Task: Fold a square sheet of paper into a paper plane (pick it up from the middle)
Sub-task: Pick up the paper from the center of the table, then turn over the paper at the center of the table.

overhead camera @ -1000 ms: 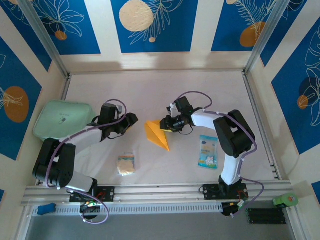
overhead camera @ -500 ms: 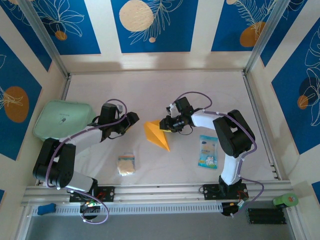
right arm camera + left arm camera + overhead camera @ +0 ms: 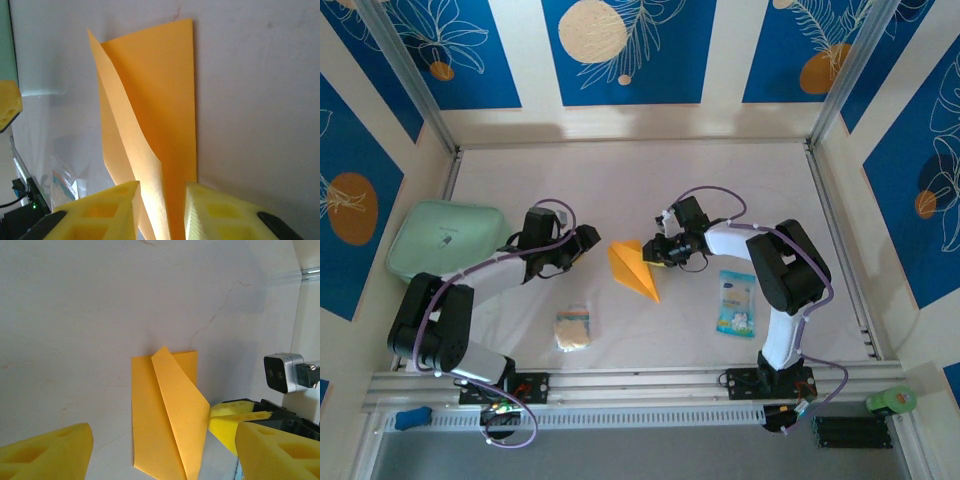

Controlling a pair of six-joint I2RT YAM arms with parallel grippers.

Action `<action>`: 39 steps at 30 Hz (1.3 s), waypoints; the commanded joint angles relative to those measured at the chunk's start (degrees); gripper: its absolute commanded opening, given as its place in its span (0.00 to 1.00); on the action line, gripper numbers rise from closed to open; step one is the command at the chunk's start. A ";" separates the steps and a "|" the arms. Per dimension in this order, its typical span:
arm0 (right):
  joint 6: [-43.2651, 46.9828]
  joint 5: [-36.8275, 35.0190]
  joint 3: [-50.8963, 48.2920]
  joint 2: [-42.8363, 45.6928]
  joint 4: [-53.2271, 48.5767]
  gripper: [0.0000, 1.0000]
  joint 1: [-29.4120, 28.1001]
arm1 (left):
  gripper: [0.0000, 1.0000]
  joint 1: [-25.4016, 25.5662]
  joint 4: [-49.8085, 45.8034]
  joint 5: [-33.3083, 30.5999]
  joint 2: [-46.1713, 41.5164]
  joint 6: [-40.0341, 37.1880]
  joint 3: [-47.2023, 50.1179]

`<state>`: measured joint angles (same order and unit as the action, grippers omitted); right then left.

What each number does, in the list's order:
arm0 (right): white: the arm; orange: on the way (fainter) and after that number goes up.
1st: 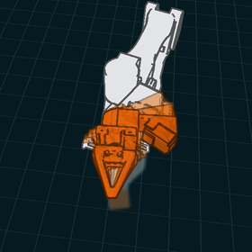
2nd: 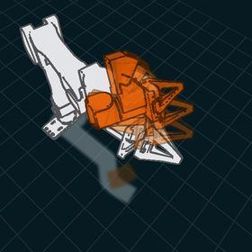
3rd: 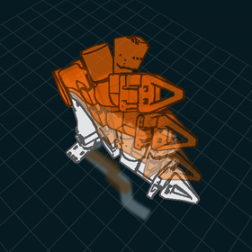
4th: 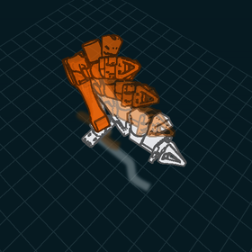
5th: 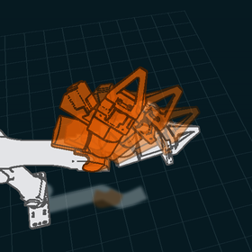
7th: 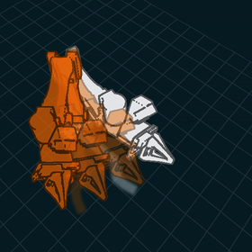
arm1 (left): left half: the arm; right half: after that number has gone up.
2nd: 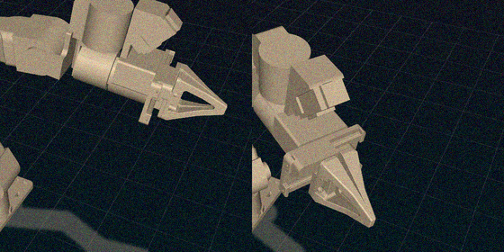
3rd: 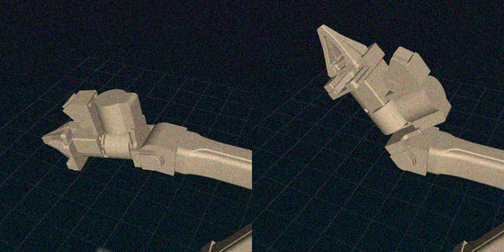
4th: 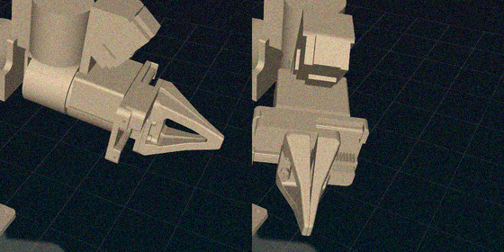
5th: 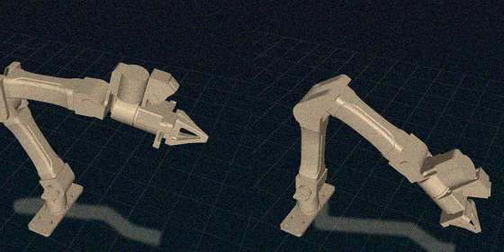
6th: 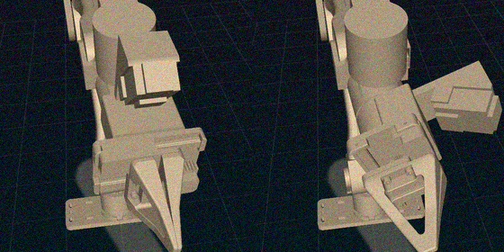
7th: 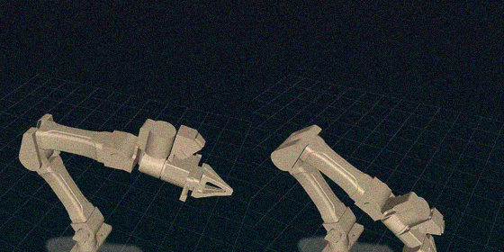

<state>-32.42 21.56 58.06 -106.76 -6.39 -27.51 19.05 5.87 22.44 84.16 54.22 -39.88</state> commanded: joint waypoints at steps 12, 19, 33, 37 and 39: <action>1.06 7.31 0.60 -2.74 3.52 0.11 -0.12 | 0.76 1.21 3.69 3.98 1.11 1.37 0.41; -4.59 12.97 -1.97 2.97 11.52 0.04 1.61 | 0.76 1.59 11.77 9.37 -0.54 5.13 2.49; -15.89 23.40 -2.33 9.77 18.41 0.04 3.37 | 0.77 4.17 30.33 15.77 0.21 13.68 2.83; -17.22 24.57 -2.30 9.98 19.26 0.04 3.53 | 0.70 4.77 32.61 16.91 1.16 13.68 2.13; -17.64 25.07 -2.34 9.77 19.38 0.05 3.68 | 0.65 5.02 32.72 16.97 1.50 13.29 1.89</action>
<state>-48.16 43.57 56.36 -98.67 12.32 -24.18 23.35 35.16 37.50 84.62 67.75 -36.21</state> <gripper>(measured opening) 0.046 0.667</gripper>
